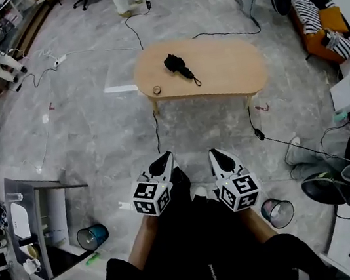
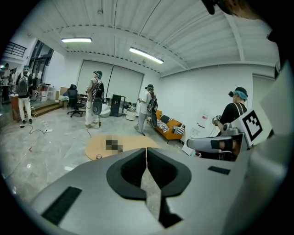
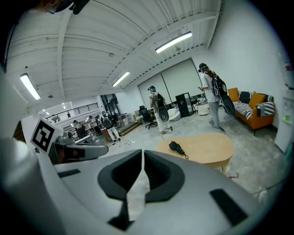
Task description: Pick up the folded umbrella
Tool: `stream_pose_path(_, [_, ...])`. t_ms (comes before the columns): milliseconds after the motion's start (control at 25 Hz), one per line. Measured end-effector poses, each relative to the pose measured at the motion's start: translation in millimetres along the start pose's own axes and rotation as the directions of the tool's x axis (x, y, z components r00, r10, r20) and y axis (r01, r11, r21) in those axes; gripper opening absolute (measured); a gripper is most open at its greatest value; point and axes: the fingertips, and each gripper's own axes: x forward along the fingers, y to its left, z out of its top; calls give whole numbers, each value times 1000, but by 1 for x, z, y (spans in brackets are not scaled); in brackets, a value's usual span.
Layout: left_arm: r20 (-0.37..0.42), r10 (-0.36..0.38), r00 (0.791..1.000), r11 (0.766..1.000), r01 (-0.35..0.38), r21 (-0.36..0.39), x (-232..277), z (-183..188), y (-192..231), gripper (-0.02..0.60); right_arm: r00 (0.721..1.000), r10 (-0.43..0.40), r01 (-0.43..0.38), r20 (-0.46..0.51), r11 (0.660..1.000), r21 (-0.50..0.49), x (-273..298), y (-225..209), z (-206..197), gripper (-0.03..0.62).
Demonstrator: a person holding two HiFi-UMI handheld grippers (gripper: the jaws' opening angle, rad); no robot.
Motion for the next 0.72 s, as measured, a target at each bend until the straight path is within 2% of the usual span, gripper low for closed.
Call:
stream_pose_path(440, [5,-8,1000,1000,8,-28,20,15,52,18,999,-19,17,-46,999,-35,56,11,17,12])
stream_pose_path(720, [27,-29,999,999,30,-27,47,44,89,18,997,-53,50,-50,997,-56,93,4,41,14])
